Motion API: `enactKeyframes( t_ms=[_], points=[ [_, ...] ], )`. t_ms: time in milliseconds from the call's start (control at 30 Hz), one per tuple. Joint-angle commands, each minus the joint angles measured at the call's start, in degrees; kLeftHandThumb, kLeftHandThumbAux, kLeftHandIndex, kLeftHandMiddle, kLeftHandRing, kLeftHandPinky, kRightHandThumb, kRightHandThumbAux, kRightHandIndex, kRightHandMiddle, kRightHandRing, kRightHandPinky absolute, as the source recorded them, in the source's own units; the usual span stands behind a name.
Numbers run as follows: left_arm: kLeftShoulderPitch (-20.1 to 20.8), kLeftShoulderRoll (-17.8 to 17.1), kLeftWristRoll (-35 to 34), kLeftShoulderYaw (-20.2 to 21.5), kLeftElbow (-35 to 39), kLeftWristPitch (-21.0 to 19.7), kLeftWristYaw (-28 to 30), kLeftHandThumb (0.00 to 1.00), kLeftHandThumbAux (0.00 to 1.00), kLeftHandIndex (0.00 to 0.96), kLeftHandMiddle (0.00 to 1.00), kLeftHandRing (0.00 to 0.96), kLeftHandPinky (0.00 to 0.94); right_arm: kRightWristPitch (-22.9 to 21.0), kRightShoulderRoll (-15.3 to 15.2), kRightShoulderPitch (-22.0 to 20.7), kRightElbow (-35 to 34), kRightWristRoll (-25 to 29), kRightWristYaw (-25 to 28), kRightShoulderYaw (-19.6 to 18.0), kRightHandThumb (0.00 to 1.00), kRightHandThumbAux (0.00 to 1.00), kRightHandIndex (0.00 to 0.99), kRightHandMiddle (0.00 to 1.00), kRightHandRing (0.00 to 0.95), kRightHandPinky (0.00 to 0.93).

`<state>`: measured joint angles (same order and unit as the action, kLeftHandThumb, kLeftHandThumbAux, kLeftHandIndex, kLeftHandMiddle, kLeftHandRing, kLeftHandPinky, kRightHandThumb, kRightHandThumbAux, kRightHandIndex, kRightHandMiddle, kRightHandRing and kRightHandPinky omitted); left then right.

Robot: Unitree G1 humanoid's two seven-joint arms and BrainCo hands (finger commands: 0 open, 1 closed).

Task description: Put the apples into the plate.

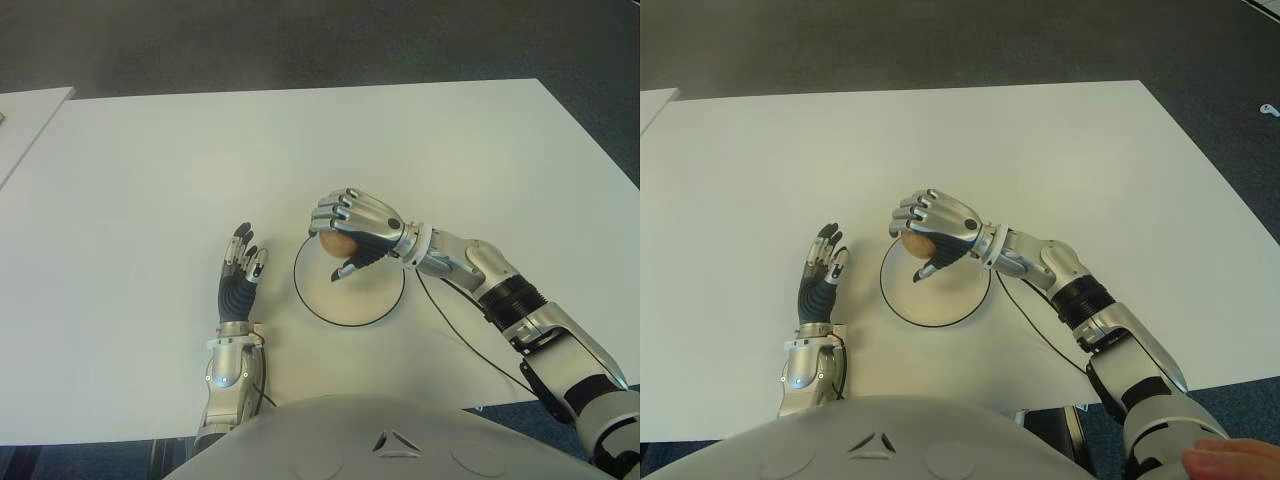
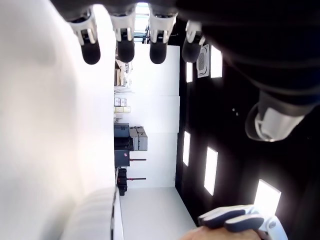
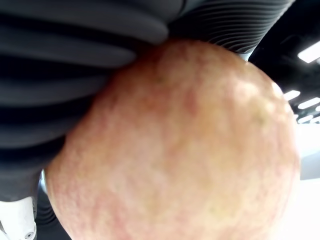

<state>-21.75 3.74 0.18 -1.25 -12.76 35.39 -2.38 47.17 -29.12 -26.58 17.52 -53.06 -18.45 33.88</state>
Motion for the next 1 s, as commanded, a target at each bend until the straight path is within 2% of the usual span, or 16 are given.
enactKeyframes(
  t_ms=[33, 600, 1000],
  points=[
    [-1.5, 1.3, 0.4, -0.4, -1.9, -1.8, -0.7, 0.0, 0.487, 0.0, 0.0, 0.0, 0.0, 1.9, -1.2, -0.7, -0.9, -1.1, 1.7, 0.0, 0.854, 0.676, 0.398, 0.532, 0.818, 0.808],
    [-1.6, 1.6, 0.9, -0.9, -1.6, -2.2, -1.5, 0.0, 0.503, 0.0, 0.0, 0.0, 0.0, 5.6, -3.3, -0.2, -5.8, 0.2, 12.2, -0.2, 0.854, 0.674, 0.401, 0.528, 0.808, 0.803],
    [-2.2, 1.7, 0.8, -1.2, -0.3, -3.0, -1.6, 0.0, 0.498, 0.0, 0.0, 0.0, 0.0, 6.5, -3.9, -0.3, -5.7, 2.2, 20.2, 0.0, 0.852, 0.674, 0.4, 0.525, 0.8, 0.791]
  ],
)
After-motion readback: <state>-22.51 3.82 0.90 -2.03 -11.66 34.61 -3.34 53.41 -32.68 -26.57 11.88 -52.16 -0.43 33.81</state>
